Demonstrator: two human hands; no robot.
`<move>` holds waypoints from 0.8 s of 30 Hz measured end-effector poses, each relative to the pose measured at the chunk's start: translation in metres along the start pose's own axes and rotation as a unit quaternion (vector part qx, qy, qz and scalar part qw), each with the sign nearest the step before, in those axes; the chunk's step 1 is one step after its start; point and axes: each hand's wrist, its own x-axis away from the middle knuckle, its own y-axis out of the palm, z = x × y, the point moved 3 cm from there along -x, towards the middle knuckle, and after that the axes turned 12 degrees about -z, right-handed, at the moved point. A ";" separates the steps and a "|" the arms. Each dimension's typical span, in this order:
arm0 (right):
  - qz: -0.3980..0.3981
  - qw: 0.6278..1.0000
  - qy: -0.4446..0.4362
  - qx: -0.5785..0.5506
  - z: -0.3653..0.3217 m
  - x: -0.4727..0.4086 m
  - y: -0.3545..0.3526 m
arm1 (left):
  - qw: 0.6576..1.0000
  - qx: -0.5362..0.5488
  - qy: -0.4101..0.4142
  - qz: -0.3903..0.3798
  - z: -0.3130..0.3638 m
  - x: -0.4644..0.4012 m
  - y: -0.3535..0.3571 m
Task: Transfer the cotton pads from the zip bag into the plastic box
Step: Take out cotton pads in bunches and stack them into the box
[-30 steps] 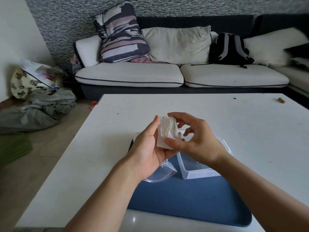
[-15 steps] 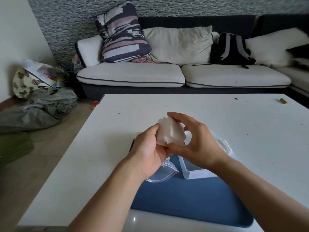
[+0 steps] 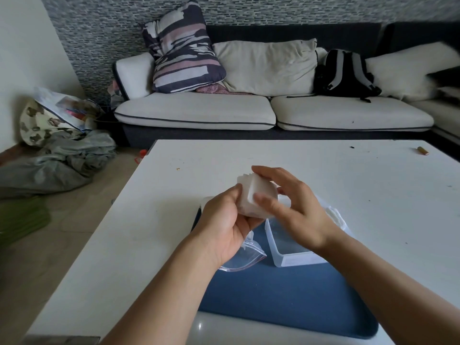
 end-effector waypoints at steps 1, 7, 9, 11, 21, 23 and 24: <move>0.007 0.999 0.008 -0.035 0.001 -0.001 -0.001 | 1.000 -0.005 0.003 0.003 0.000 0.000 0.000; -0.029 0.999 0.013 -0.010 0.007 -0.004 -0.004 | 0.994 -0.100 0.032 0.003 0.002 0.003 0.002; -0.013 1.000 0.008 -0.013 0.005 -0.003 -0.005 | 0.993 -0.107 0.038 0.012 0.003 0.003 0.001; 0.008 1.000 -0.004 0.001 0.002 -0.001 -0.006 | 0.994 -0.095 0.040 0.027 0.003 0.003 0.000; -0.036 0.994 0.018 -0.105 -0.014 0.003 -0.023 | 0.981 -0.174 0.064 0.047 0.008 0.003 -0.009; -0.050 0.988 0.041 -0.140 -0.015 0.003 -0.026 | 0.976 -0.210 0.047 0.019 0.008 0.003 -0.009; -0.052 0.988 0.053 -0.136 -0.014 0.003 -0.027 | 0.975 -0.219 0.038 0.005 0.008 0.004 -0.009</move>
